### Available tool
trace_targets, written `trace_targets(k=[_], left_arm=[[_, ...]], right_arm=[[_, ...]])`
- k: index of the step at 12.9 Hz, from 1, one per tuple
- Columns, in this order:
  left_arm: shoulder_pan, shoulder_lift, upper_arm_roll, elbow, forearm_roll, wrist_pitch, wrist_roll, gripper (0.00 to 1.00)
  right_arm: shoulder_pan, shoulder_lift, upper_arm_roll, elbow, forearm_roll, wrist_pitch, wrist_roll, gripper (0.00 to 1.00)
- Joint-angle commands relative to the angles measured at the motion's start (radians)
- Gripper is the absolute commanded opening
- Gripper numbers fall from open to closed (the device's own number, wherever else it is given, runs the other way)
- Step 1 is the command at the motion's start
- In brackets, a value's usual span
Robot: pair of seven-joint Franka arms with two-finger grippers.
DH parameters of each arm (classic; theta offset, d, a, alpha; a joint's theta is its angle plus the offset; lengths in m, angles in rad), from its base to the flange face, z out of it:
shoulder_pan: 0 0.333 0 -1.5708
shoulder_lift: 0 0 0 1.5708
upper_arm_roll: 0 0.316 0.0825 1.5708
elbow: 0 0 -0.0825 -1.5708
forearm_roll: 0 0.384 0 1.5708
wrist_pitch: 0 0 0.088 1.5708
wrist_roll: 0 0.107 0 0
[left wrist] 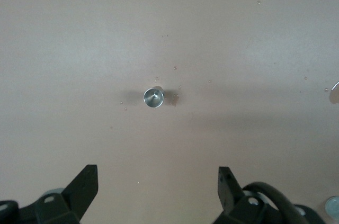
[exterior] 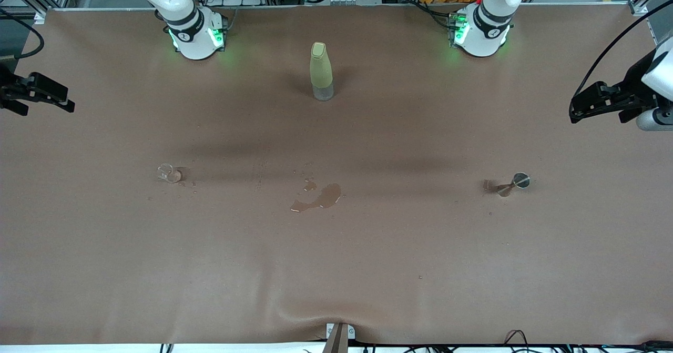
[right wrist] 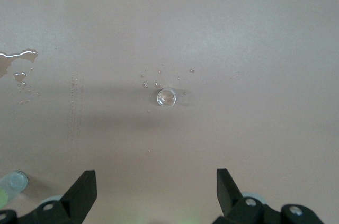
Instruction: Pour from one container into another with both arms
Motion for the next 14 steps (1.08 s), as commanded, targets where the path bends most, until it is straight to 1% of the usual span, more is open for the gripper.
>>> trace_targets(k=[1,8,11,14], left_arm=[[0.003,-0.001,-0.002,0.005,-0.001,0.006,0.015,1.0],[0.02,-0.001,-0.002,0.011,-0.001,0.006,0.022,1.0],[0.022,-0.001,0.0,0.014,-0.004,0.008,0.076,1.0],[0.022,0.008,0.0,0.012,-0.013,0.006,0.076,1.0]], right_arm=[[0.019,-0.024,-0.006,-0.022,-0.029,0.0,0.011,1.0],[0.019,-0.024,-0.006,-0.021,-0.029,-0.003,0.011,1.0],[0.019,-0.024,-0.006,-0.021,-0.029,-0.005,0.011,1.0],[0.018,-0.024,-0.006,-0.021,-0.029,-0.005,0.011,1.0]])
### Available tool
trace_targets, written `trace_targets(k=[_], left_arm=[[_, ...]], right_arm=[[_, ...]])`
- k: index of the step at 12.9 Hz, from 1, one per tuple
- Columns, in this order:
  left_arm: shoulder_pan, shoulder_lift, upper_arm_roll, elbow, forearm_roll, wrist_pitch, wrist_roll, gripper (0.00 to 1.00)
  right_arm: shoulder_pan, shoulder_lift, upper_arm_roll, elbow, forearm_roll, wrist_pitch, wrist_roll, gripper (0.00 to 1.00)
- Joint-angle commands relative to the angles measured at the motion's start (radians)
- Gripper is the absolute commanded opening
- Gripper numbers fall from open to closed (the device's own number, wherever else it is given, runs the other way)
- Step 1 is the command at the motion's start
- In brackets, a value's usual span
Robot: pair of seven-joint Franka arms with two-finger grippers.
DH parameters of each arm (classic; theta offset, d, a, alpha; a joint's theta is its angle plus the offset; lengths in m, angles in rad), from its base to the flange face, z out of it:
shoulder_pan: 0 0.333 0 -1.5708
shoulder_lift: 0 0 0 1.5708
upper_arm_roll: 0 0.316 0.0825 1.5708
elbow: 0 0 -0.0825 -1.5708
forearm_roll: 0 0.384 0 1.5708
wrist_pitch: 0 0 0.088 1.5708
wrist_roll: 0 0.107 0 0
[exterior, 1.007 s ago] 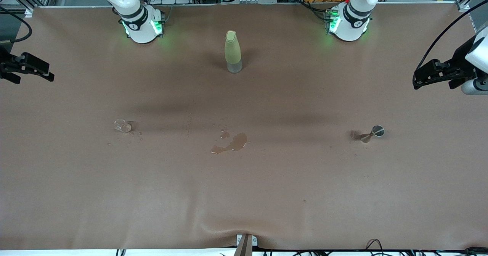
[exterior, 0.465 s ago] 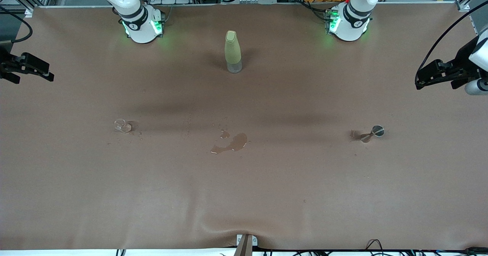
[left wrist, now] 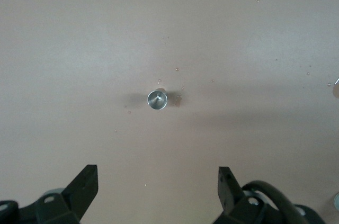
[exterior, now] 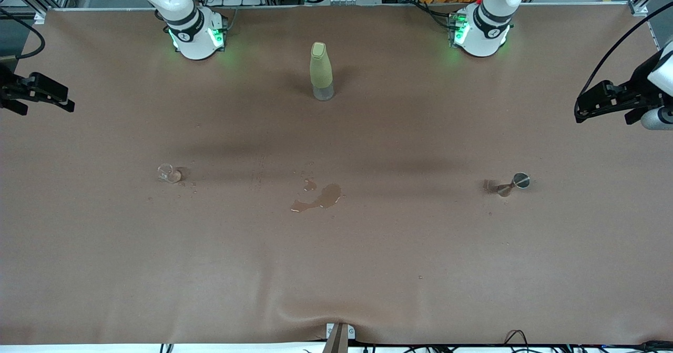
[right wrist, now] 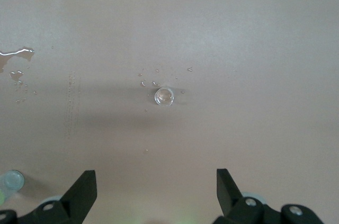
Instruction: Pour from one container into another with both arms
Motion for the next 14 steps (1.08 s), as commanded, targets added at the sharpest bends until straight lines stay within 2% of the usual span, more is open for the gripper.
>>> trace_targets(k=[1,8,14], left_arm=[[0.002,0.008,-0.002,0.011,-0.012,0.002,0.007,1.0],[0.003,0.003,-0.005,0.007,-0.004,0.002,0.014,1.0],[0.037,0.025,-0.002,0.004,-0.027,0.011,0.192,1.0]], right_arm=[[0.013,-0.024,-0.007,-0.02,-0.018,-0.002,0.011,1.0],[0.012,-0.024,-0.007,-0.019,-0.018,-0.003,0.009,1.0],[0.01,-0.024,-0.008,-0.019,-0.018,-0.002,0.009,1.0]])
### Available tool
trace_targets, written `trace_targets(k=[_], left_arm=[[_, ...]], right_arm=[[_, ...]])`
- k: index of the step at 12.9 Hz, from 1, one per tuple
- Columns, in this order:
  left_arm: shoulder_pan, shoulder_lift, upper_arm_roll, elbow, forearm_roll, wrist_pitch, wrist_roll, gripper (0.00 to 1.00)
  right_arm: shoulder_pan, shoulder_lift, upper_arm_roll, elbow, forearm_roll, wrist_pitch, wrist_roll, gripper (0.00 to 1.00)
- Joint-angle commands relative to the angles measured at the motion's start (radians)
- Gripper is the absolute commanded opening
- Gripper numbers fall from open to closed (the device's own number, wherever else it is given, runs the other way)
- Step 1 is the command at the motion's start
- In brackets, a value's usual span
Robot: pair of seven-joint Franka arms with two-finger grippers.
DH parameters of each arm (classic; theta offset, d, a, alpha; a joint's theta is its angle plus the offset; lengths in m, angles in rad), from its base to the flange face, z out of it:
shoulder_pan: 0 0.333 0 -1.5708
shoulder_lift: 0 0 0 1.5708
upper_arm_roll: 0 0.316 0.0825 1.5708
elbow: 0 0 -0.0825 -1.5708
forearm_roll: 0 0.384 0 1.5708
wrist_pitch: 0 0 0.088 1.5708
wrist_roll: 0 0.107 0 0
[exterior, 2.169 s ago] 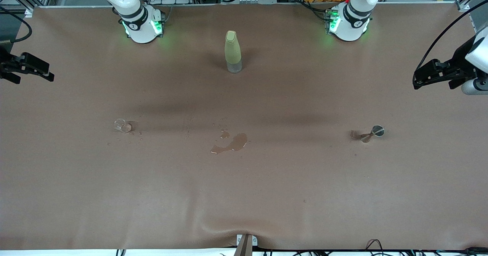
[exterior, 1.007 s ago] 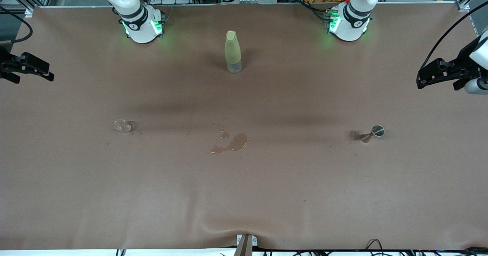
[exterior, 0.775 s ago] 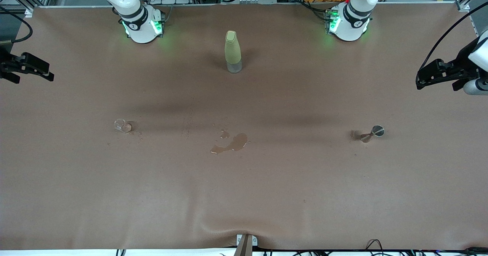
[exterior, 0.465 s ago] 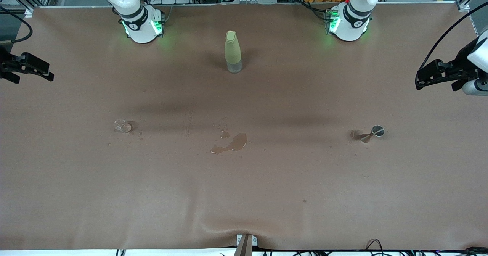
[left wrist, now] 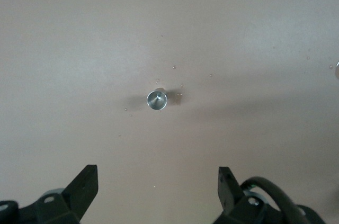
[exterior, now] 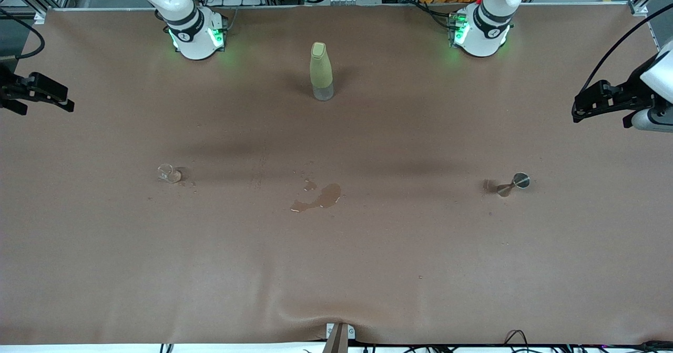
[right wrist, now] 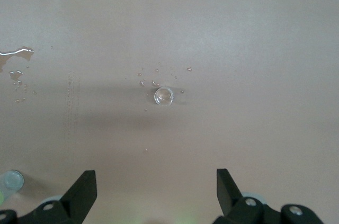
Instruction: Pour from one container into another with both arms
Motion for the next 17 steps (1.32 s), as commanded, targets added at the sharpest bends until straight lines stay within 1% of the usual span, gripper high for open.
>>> trace_targets(k=[1,2,4,5,6,8,11,13,15,17], left_arm=[[0.041,0.024,-0.002,0.006,-0.047,0.023,0.121,1.0],[0.079,0.036,-0.002,0.006,-0.085,0.026,0.181,1.0],[0.171,0.07,-0.002,0.006,-0.222,0.04,0.381,1.0],[0.22,0.09,-0.002,0.008,-0.278,0.04,0.445,1.0],[0.253,0.111,-0.002,0.006,-0.32,0.04,0.495,1.0],[0.302,0.168,-0.002,0.008,-0.363,0.04,0.581,1.0],[0.355,0.261,-0.002,0.014,-0.466,0.04,0.761,1.0],[0.398,0.318,-0.002,0.015,-0.559,0.042,0.958,1.0],[0.467,0.387,-0.002,0.009,-0.696,0.037,1.121,1.0],[0.495,0.458,-0.002,0.012,-0.742,0.02,1.25,1.0]], right_arm=[[0.009,-0.022,-0.007,-0.017,-0.017,-0.001,0.009,1.0],[0.01,-0.022,-0.007,-0.017,-0.017,-0.001,0.009,1.0],[0.009,-0.022,-0.007,-0.017,-0.017,-0.001,0.009,1.0],[0.007,-0.022,-0.007,-0.017,-0.017,-0.001,0.009,1.0],[0.007,-0.022,-0.007,-0.017,-0.017,-0.001,0.009,1.0],[0.007,-0.021,-0.007,-0.017,-0.017,-0.001,0.009,1.0],[0.004,-0.021,-0.012,-0.017,-0.018,0.001,-0.015,1.0],[-0.017,-0.021,-0.012,-0.017,-0.034,0.01,-0.124,1.0],[-0.043,-0.021,-0.012,-0.017,-0.035,0.012,-0.211,1.0],[-0.084,-0.021,-0.012,-0.016,-0.035,0.012,-0.379,1.0]])
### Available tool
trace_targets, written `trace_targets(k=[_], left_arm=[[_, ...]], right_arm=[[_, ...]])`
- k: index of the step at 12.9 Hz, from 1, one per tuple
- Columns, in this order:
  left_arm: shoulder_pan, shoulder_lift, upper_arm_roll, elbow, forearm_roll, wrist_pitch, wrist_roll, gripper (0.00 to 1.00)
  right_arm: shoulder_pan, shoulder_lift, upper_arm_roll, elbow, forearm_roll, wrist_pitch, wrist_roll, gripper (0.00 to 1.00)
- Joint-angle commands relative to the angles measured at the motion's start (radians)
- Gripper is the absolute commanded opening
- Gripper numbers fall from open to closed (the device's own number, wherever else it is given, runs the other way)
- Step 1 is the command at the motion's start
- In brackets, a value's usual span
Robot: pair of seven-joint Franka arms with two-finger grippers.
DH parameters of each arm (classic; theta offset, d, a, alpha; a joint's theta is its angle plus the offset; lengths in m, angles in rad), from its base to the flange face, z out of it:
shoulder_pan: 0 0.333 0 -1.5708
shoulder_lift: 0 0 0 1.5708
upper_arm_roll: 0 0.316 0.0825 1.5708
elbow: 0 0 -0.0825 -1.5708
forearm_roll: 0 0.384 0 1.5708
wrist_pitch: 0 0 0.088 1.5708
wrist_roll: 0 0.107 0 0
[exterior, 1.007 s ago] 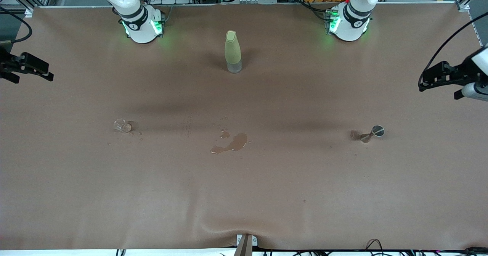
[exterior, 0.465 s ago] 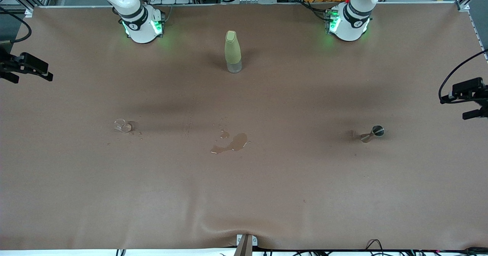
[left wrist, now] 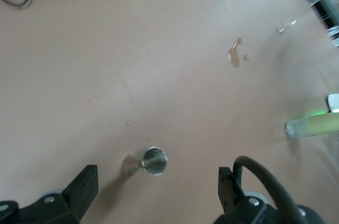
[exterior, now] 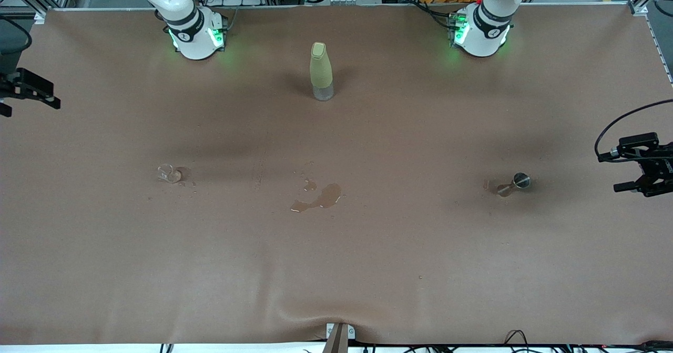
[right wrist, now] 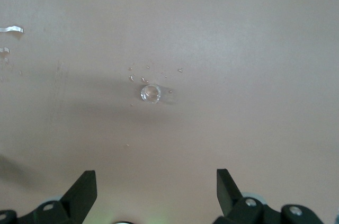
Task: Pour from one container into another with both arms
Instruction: 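Reach the left gripper to the steel jigger while the right gripper reaches the beaker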
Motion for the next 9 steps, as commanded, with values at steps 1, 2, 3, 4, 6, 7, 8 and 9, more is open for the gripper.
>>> trace_targets(k=[1,2,3,4,6,7,8,9], left_arm=[[0.041,0.089,-0.012,0.02,-0.071,-0.021,0.18,1.0],[0.05,0.117,-0.01,0.02,-0.082,-0.023,0.252,1.0],[0.063,0.146,-0.012,0.02,-0.085,-0.023,0.323,1.0],[0.066,0.175,-0.015,0.02,-0.1,-0.029,0.384,1.0],[0.066,0.239,-0.021,0.018,-0.149,-0.049,0.476,1.0],[0.069,0.268,-0.021,0.018,-0.19,-0.079,0.528,1.0],[0.081,0.296,-0.019,0.017,-0.22,-0.1,0.573,1.0],[0.089,0.319,-0.019,0.017,-0.225,-0.101,0.616,1.0]], right_arm=[[-0.069,-0.021,0.008,-0.016,-0.014,0.007,-0.23,1.0],[-0.092,-0.019,0.008,-0.017,-0.014,0.008,-0.317,1.0],[-0.113,-0.018,0.008,-0.017,-0.013,0.008,-0.388,1.0],[-0.132,-0.018,0.008,-0.017,-0.013,0.008,-0.454,1.0],[-0.153,-0.016,0.008,-0.017,-0.014,0.013,-0.629,1.0],[-0.162,-0.016,0.008,-0.017,-0.017,0.022,-0.713,1.0],[-0.17,-0.016,0.008,-0.017,-0.019,0.025,-0.796,1.0],[-0.176,-0.016,0.006,-0.017,-0.019,0.027,-0.888,1.0]])
